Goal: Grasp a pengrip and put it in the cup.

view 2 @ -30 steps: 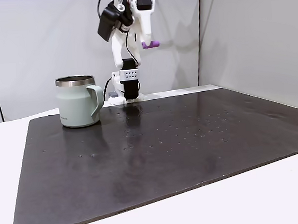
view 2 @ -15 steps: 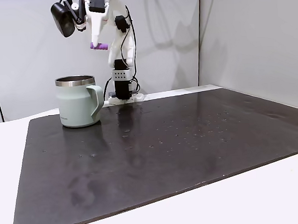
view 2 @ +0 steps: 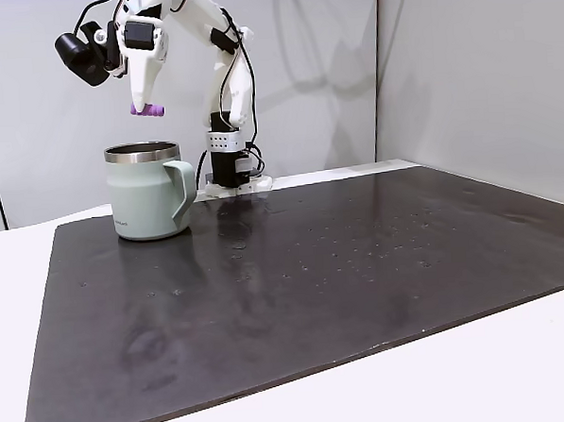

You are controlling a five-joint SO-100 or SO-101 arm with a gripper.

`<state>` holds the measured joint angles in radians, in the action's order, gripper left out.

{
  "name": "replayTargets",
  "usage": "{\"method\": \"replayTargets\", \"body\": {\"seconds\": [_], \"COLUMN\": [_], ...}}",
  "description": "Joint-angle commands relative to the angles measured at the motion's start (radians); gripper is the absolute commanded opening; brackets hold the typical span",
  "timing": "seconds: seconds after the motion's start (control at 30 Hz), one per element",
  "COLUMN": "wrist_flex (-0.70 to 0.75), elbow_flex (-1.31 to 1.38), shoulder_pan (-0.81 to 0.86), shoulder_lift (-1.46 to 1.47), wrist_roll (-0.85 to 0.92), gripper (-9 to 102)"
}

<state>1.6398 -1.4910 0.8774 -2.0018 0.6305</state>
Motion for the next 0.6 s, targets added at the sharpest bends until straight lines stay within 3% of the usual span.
{"method": "replayTargets", "body": {"seconds": [0.0,0.03,0.13,0.17,0.57], "wrist_flex": [-0.034,-0.034,-0.029,-0.029,-0.029], "elbow_flex": [0.015,0.014,0.008,0.009,0.014], "shoulder_pan": [0.014,0.014,0.02,0.021,0.021], "shoulder_lift": [0.003,0.003,0.003,0.003,0.005], "wrist_roll": [0.011,0.011,0.002,-0.006,-0.002], "gripper": [0,2,27,30,32]}}
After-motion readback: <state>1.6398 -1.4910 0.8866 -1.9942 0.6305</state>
